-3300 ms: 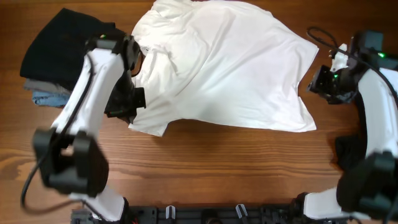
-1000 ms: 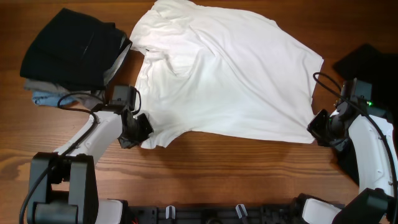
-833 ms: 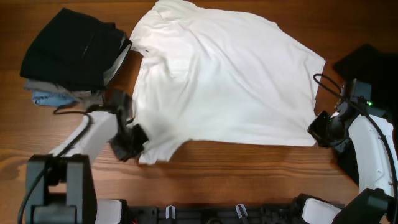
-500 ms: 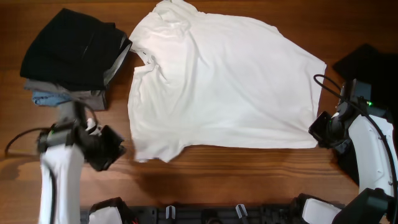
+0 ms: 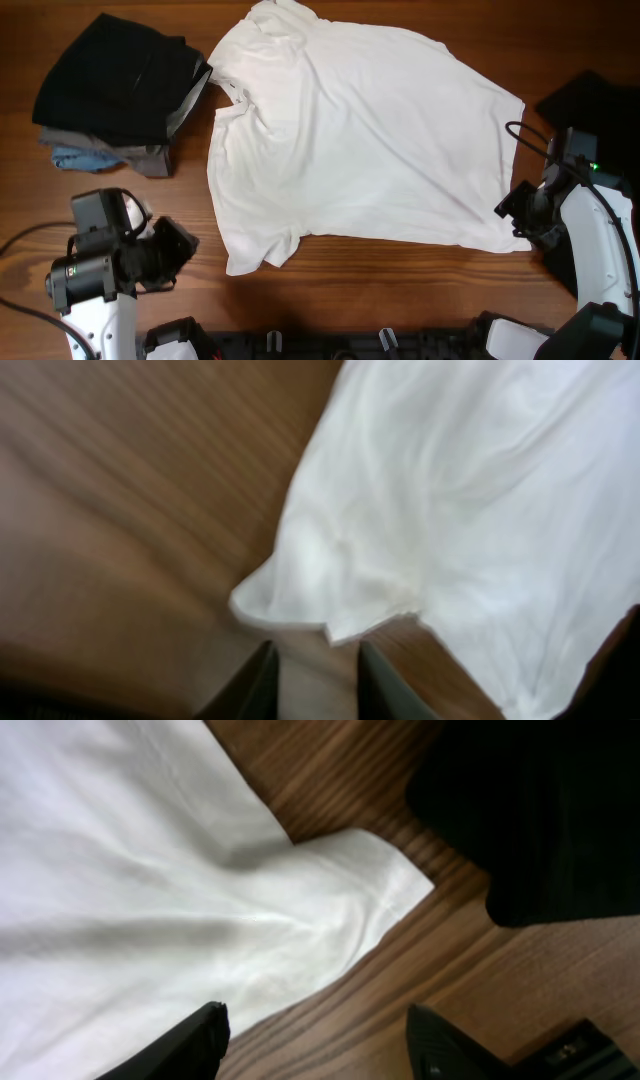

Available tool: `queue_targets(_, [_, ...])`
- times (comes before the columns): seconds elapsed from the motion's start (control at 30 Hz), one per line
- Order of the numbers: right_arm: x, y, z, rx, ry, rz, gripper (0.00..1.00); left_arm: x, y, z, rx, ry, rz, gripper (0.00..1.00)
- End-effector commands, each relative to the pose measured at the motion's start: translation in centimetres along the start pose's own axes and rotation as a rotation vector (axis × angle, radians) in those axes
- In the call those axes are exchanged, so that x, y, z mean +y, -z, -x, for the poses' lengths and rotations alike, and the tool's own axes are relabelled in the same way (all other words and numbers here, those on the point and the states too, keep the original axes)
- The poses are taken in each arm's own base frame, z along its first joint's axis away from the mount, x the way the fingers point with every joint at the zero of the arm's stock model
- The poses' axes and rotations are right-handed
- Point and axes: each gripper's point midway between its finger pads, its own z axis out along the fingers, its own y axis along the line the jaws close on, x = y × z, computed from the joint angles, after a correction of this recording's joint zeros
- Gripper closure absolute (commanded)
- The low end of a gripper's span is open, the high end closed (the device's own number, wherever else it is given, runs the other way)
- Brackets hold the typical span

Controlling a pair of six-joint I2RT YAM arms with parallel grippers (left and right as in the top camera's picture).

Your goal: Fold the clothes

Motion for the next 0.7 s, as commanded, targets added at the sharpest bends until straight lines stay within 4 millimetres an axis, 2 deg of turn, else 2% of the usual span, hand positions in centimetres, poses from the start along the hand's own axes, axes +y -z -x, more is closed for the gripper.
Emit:
queue_targets(0.0, [0.9, 1.5, 2.0, -0.072, -0.011, 0.039, 0.37, -2.4, -0.8, 1.8, -0.041, -0.2, -0.051, 0.69])
queue_targets(0.03, [1.6, 2.1, 2.6, -0.086, 0.005, 0.07, 0.39, -3.0, -1.3, 2.3, -0.048, -0.233, -0.06, 0.72])
queue_targets(0.13, [5.3, 4.6, 3.9, -0.131, 0.167, 0.265, 0.43, -5.5, -3.4, 3.5, -0.054, -0.399, -0.094, 0.96])
queue_targets(0.2, [8.2, 6.9, 4.1, -0.15, 0.27, 0.43, 0.45, -7.3, -5.6, 3.9, -0.041, -0.515, -0.114, 0.96])
queue_targets(0.27, [9.6, 8.4, 4.0, -0.151, 0.289, 0.516, 0.46, -8.3, -7.8, 3.9, -0.016, -0.575, -0.115, 0.96])
queue_targets(0.37, [10.8, 9.4, 3.7, -0.143, 0.305, 0.603, 0.46, -7.6, -11.5, 4.6, 0.012, -0.592, -0.039, 0.96])
queue_targets(0.5, [10.9, 9.5, 3.8, -0.149, 0.311, 0.606, 0.46, -6.3, -16.0, 5.2, 0.061, -0.577, 0.014, 0.96])
queue_targets(0.6, [10.9, 9.5, 3.8, -0.149, 0.311, 0.606, 0.46, -5.5, -18.4, 5.3, 0.089, -0.562, 0.031, 0.96])
queue_targets(0.67, [10.9, 9.5, 3.9, -0.151, 0.311, 0.607, 0.46, -4.6, -19.2, 5.2, 0.101, -0.521, 0.07, 0.96])
